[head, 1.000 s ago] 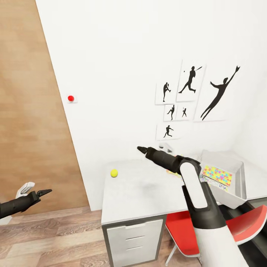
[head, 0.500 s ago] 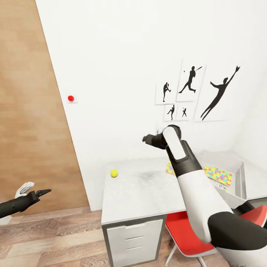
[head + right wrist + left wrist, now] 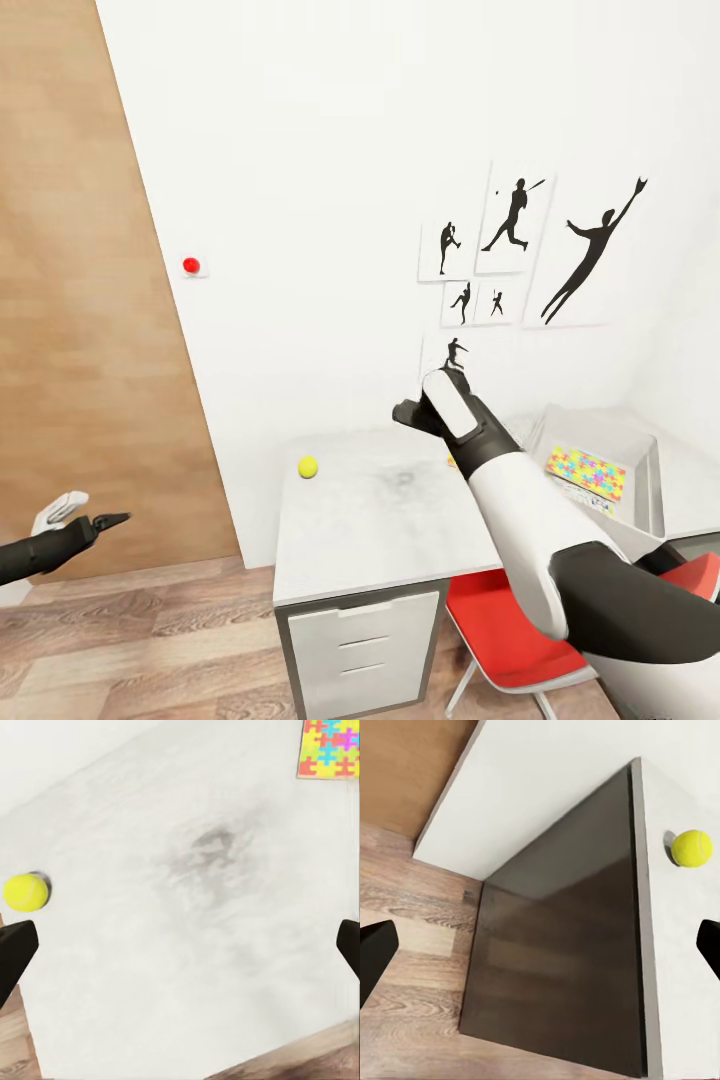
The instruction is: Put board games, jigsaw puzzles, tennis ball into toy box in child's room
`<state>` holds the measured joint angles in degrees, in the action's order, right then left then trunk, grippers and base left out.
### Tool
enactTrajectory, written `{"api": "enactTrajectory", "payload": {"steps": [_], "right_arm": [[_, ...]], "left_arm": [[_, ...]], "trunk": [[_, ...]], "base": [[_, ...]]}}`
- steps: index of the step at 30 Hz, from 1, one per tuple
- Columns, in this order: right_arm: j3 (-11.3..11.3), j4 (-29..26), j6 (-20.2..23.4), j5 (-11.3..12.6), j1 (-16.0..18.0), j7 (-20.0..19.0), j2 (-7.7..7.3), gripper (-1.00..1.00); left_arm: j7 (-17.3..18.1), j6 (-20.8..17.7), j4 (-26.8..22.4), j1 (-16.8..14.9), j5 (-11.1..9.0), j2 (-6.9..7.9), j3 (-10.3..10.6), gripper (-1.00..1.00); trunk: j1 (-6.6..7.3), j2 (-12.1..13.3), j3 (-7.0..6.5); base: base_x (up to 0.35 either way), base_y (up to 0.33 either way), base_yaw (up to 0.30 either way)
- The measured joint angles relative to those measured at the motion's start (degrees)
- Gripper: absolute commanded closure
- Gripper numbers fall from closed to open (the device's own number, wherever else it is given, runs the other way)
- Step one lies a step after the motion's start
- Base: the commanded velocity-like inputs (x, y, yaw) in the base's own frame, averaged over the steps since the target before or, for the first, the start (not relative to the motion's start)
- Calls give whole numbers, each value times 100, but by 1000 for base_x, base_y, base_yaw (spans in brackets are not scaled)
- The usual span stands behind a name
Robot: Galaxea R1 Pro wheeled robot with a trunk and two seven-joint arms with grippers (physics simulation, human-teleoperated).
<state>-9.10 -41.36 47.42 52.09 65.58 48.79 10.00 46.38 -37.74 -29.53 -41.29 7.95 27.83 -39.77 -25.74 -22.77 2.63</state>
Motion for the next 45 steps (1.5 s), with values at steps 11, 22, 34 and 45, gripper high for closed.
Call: {"api": "enactTrajectory", "payload": {"steps": [11,22,34,45], "right_arm": [[28,704,-864,-1314,36,-63,0,-100],[19,736,-1075,-1489,35,-68,0,-100],[9,748,-1094,-1502,32,-68,0,-100],[25,780,-1256,-1503,27,-77,-145,-100]], "left_arm": [[-214,64,-2,0,4,-1,10,-100],[-329,212,-5,0,25,-6,17,-100],[-398,222,-5,0,25,-27,24,-100],[-459,226,-2,-2,28,-44,31,-100]], "trunk": [[0,-1,-1],[2,-1,11],[0,0,96],[0,-1,77]], "base": [[0,0,0],[70,82,26],[38,93,5],[1,63,-144]]}}
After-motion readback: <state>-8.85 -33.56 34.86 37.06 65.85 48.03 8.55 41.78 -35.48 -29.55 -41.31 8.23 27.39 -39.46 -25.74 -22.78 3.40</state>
